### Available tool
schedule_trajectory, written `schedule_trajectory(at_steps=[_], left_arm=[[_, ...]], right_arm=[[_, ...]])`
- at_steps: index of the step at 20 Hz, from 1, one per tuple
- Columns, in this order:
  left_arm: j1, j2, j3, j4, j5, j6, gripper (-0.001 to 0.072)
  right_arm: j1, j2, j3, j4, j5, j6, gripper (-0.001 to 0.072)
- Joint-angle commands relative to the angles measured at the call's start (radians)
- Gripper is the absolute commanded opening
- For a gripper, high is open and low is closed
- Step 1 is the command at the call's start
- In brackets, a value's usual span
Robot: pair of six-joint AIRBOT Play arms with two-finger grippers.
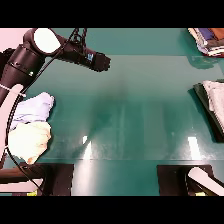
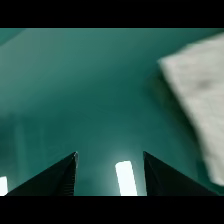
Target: Fold the shirts.
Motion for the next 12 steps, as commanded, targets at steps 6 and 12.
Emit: schedule_trajectory(at_steps=[6,12], left_arm=[[0.000,0.000,0.000,0.000,0.050,0.000,0.0020],[0.000,0.000,0.000,0.000,0.050,0.000,0.0020]], right_arm=[[0.537,0.008,0.006,0.034,-0.088,-0.002,0.0017],[0.586,0.008,0.006,0.035,-0.074,-0.001,0.0018]])
